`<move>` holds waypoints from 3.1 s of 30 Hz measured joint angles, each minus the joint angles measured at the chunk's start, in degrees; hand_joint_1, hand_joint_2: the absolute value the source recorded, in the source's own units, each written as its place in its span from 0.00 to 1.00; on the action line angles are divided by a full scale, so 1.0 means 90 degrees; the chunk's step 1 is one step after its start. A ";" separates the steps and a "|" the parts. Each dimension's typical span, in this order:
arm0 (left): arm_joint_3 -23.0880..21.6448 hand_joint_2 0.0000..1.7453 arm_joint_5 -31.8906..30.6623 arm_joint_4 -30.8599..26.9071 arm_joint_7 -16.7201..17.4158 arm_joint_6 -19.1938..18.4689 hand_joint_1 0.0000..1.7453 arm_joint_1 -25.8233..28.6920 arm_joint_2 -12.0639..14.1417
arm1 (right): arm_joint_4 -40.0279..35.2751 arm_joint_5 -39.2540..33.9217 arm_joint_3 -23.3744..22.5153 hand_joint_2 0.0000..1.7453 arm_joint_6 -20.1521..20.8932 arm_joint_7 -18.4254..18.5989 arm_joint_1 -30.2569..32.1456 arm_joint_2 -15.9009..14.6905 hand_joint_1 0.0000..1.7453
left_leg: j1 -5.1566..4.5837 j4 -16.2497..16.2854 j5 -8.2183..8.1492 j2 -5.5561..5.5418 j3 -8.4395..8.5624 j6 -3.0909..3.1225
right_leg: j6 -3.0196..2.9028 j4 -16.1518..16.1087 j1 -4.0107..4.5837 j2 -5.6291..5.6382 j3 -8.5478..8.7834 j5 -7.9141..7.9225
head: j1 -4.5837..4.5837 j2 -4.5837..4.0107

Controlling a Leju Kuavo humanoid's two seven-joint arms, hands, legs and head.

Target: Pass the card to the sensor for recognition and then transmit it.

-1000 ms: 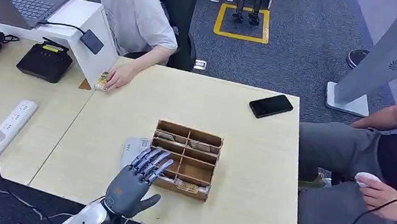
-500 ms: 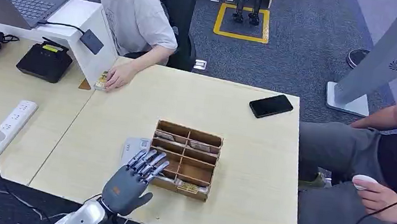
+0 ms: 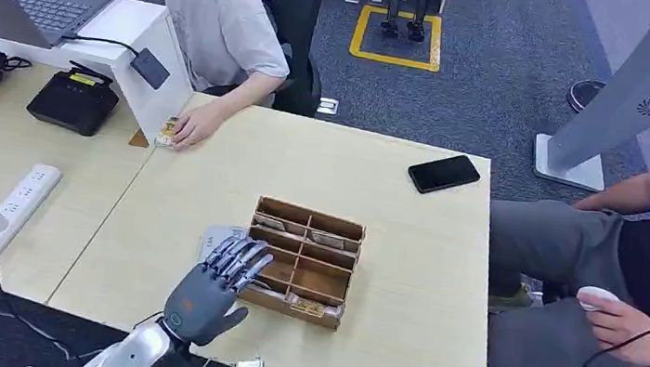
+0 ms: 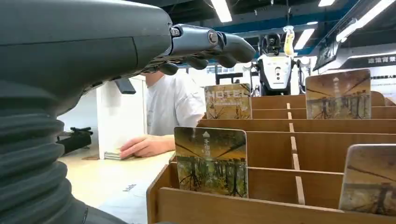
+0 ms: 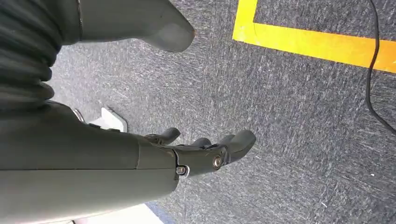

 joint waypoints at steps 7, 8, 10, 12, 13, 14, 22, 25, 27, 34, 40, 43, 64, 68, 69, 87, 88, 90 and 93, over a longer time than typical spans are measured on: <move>0.0032 1.00 0.0197 0.0036 -0.0058 0.0000 0.00 0.0000 -0.0003 | 0.0000 -0.0002 0.0037 1.00 0.0002 0.0010 0.0000 0.0000 0.00 | 0.0000 0.0000 0.0000 0.0000 0.0000 0.0000 | 0.0000 0.0000 0.0000 0.0000 0.0000 0.0000 | 0.0000 0.0000; 0.0032 1.00 0.0226 0.0049 -0.0068 0.0000 0.00 0.0000 0.0000 | 0.0000 -0.0002 0.0046 1.00 0.0000 0.0014 0.0001 0.0000 0.00 | 0.0000 0.0000 0.0000 0.0000 0.0000 0.0000 | 0.0000 0.0000 0.0000 0.0000 0.0000 0.0000 | -0.0002 0.0000; 0.0032 1.00 0.0258 0.0078 -0.0070 0.0000 0.00 -0.0001 0.0002 | 0.0000 -0.0005 0.0054 1.00 0.0000 0.0019 0.0001 0.0000 0.00 | 0.0000 0.0000 0.0000 0.0000 0.0000 0.0000 | 0.0000 0.0000 0.0000 0.0000 0.0000 0.0000 | -0.0002 0.0000; 0.0032 1.00 0.0270 0.0100 -0.0078 0.0000 0.00 -0.0001 0.0005 | 0.0000 -0.0005 0.0058 1.00 0.0002 0.0017 0.0000 0.0000 0.00 | 0.0000 0.0000 0.0000 0.0000 0.0000 0.0000 | 0.0000 0.0000 0.0000 0.0000 0.0000 0.0000 | -0.0002 0.0000; 0.0032 1.00 0.0279 0.0111 -0.0087 0.0000 0.00 -0.0002 0.0005 | 0.0000 -0.0007 0.0061 1.00 0.0002 0.0015 -0.0001 0.0000 0.00 | 0.0000 0.0000 0.0000 0.0000 0.0000 0.0000 | 0.0000 0.0000 0.0000 0.0000 0.0000 0.0000 | 0.0000 0.0000; 0.0032 1.00 0.0289 0.0121 -0.0087 0.0000 0.00 -0.0002 0.0005 | 0.0000 -0.0019 0.0061 1.00 0.0002 0.0007 -0.0001 0.0000 0.00 | 0.0000 0.0000 0.0000 0.0000 0.0000 0.0000 | 0.0000 0.0000 0.0000 0.0000 0.0000 0.0000 | -0.0002 0.0000; 0.0032 1.00 0.0325 0.0248 -0.0146 0.0000 0.00 -0.0004 0.0007 | 0.0000 -0.0032 0.0071 1.00 0.0007 0.0010 -0.0007 0.0000 0.00 | 0.0000 0.0000 0.0000 0.0000 0.0000 0.0000 | 0.0000 0.0000 0.0000 0.0000 0.0000 0.0000 | -0.0002 0.0000; 0.0027 1.00 0.0408 0.0282 -0.0146 0.0000 0.00 -0.0004 0.0017 | 0.0000 -0.0053 0.0075 1.00 0.0007 0.0019 -0.0014 0.0000 0.00 | 0.0000 0.0000 0.0000 0.0000 0.0000 0.0000 | 0.0000 0.0000 0.0000 0.0000 0.0000 0.0000 | 0.0000 0.0000; 0.0010 1.00 0.0427 0.0308 -0.0146 -0.0002 0.00 -0.0009 0.0027 | 0.0000 -0.0068 0.0080 1.00 0.0007 0.0022 -0.0019 0.0000 0.00 | 0.0000 0.0000 0.0000 0.0000 0.0000 0.0000 | 0.0000 0.0000 0.0000 0.0000 -0.0001 0.0000 | -0.0002 0.0000; -0.0099 1.00 0.0539 0.0381 -0.0146 -0.0029 1.00 -0.0044 0.0087 | 0.0000 -0.0117 0.0095 1.00 0.0005 0.0012 -0.0035 0.0000 0.00 | 0.0000 0.0000 0.0000 0.0000 0.0000 0.0000 | 0.0000 0.0000 0.0000 0.0000 0.0000 0.0000 | 0.0000 0.0000; -0.0177 1.00 0.0716 0.0413 -0.0168 -0.0041 1.00 -0.0052 0.0165 | 0.0000 -0.0146 0.0100 1.00 0.0007 0.0012 -0.0041 0.0000 0.00 | 0.0000 0.0000 0.0000 0.0001 0.0000 0.0000 | 0.0000 0.0000 0.0000 0.0001 0.0000 0.0000 | 0.0000 0.0000; -0.0189 1.00 0.0755 0.0420 -0.0187 -0.0053 1.00 -0.0073 0.0180 | 0.0000 -0.0155 0.0100 1.00 0.0007 0.0012 -0.0047 0.0000 0.00 | 0.0000 0.0000 0.0000 0.0000 0.0000 0.0000 | 0.0000 0.0000 0.0000 0.0001 -0.0001 0.0000 | -0.0002 0.0000; -0.0282 1.00 0.0884 0.0423 -0.0226 -0.0102 1.00 -0.0154 0.0182 | 0.0000 -0.0226 0.0105 1.00 0.0017 -0.0007 -0.0061 0.0000 0.00 | -0.0001 0.0000 0.0000 0.0000 0.0000 0.0000 | 0.0000 0.0000 0.0000 0.0001 0.0000 0.0000 | -0.0002 0.0000; -0.0284 1.00 0.1172 0.0423 -0.0390 -0.0126 1.00 -0.0154 0.0182 | 0.0000 -0.0250 0.0109 1.00 0.0027 -0.0005 -0.0062 0.0000 0.00 | -0.0001 0.0000 0.0000 0.0000 0.0000 0.0000 | 0.0000 0.0000 0.0000 0.0001 0.0000 0.0000 | -0.0002 0.0000; -0.0284 1.00 0.1373 0.0423 -0.0501 -0.0156 1.00 -0.0154 0.0180 | 0.0000 -0.0260 0.0114 1.00 0.0027 0.0000 -0.0061 0.0000 0.00 | -0.0001 0.0000 0.0000 0.0000 0.0001 0.0000 | 0.0000 0.0000 0.0000 0.0001 0.0000 0.0000 | 0.0000 0.0000; 0.0370 1.00 0.2997 -0.2667 -0.1042 -0.0459 1.00 -0.1721 0.1024 | 0.0000 -0.0554 0.0241 1.00 -0.0007 -0.0095 -0.0054 0.0000 0.00 | 0.0002 0.0000 0.0023 -0.0001 0.0004 -0.0007 | -0.0009 0.0011 0.0001 0.0000 -0.0005 0.0015 | -0.0005 0.0000; 0.0440 1.00 0.2902 -0.2735 -0.1030 -0.0425 1.00 -0.1726 0.1049 | 0.0000 -0.0554 0.0241 1.00 -0.0007 -0.0092 -0.0054 0.0000 0.00 | 0.0002 0.0000 0.0023 -0.0001 0.0003 -0.0007 | -0.0009 0.0011 0.0001 -0.0001 -0.0005 0.0015 | 0.0000 0.0000; 0.0585 1.00 0.2409 -0.2834 -0.0897 -0.0198 1.00 -0.1725 0.1083 | 0.0000 -0.0554 0.0255 1.00 -0.0002 -0.0039 -0.0056 0.0000 0.00 | 0.0001 0.0000 0.0023 -0.0001 0.0001 -0.0007 | -0.0008 0.0012 0.0001 -0.0001 -0.0005 0.0015 | 0.0000 0.0000; 0.0840 1.00 0.1603 -0.2933 -0.0681 -0.0005 1.00 -0.1722 0.1083 | 0.0000 -0.0563 0.0258 1.00 -0.0005 0.0007 -0.0048 0.0000 0.00 | -0.0003 0.0000 0.0022 -0.0001 -0.0001 -0.0007 | -0.0007 0.0011 0.0001 -0.0001 -0.0005 0.0015 | -0.0002 0.0000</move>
